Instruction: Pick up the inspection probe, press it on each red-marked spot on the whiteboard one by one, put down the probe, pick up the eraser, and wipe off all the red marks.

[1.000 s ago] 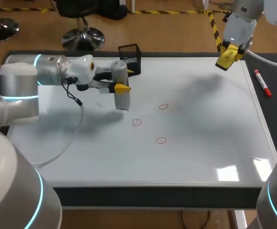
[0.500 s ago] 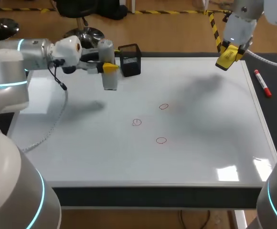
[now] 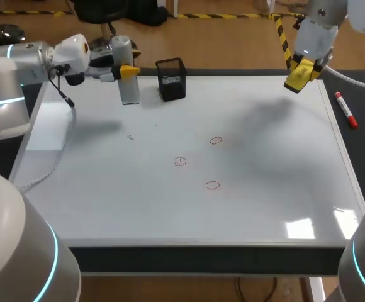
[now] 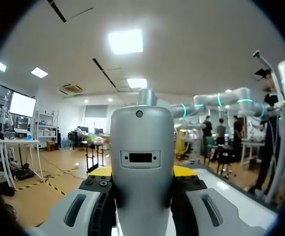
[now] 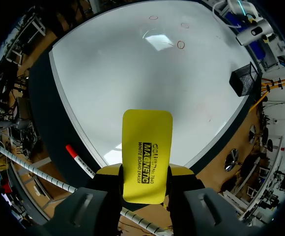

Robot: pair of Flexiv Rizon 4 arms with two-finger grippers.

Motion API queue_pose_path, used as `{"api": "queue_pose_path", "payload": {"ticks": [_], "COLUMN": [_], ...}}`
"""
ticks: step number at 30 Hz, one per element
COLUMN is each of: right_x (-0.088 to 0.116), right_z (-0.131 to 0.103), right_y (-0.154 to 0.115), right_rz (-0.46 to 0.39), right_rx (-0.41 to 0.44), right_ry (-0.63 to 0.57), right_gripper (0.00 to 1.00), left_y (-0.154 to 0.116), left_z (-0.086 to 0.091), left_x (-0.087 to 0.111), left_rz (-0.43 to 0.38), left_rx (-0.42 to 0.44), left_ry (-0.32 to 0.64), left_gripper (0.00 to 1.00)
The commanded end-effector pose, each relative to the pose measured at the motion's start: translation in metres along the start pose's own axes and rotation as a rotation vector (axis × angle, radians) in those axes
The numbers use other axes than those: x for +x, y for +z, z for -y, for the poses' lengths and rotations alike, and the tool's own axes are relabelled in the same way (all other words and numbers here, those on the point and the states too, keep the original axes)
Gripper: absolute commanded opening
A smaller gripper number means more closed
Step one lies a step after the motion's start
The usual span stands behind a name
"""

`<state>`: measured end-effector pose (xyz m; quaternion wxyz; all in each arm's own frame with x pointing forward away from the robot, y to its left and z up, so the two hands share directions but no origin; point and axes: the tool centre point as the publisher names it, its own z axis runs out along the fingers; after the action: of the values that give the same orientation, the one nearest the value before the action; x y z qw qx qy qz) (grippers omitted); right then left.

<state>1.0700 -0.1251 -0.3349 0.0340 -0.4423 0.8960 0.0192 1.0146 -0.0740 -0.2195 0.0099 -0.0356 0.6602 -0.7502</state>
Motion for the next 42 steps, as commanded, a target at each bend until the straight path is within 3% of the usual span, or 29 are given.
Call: {"api": "queue_pose_path", "payload": {"ticks": [1, 8, 38, 42], "right_x": [0.0, 0.0, 0.0, -0.009], "right_z": [0.001, 0.001, 0.001, -0.011], "right_y": [-0.001, -0.001, -0.001, -0.002], "right_rz": [-0.005, -0.005, -0.005, -0.021], "right_rx": [0.001, 0.001, 0.001, 0.006], "right_ry": [-0.002, -0.002, -0.002, -0.025], "right_gripper": [0.0, 0.0, 0.0, 0.0], "left_y": [-0.006, -0.008, -0.005, -0.005], "left_z": [-0.001, -0.004, -0.002, -0.002], "left_x": [-0.014, -0.022, -0.02, -0.02], "left_rz": [-0.016, -0.01, -0.005, -0.005], "left_rx": [0.004, 0.004, 0.002, 0.002], "left_ry": [-0.004, -0.008, -0.013, -0.013], "left_gripper": [0.0, 0.0, 0.0, 0.0]}}
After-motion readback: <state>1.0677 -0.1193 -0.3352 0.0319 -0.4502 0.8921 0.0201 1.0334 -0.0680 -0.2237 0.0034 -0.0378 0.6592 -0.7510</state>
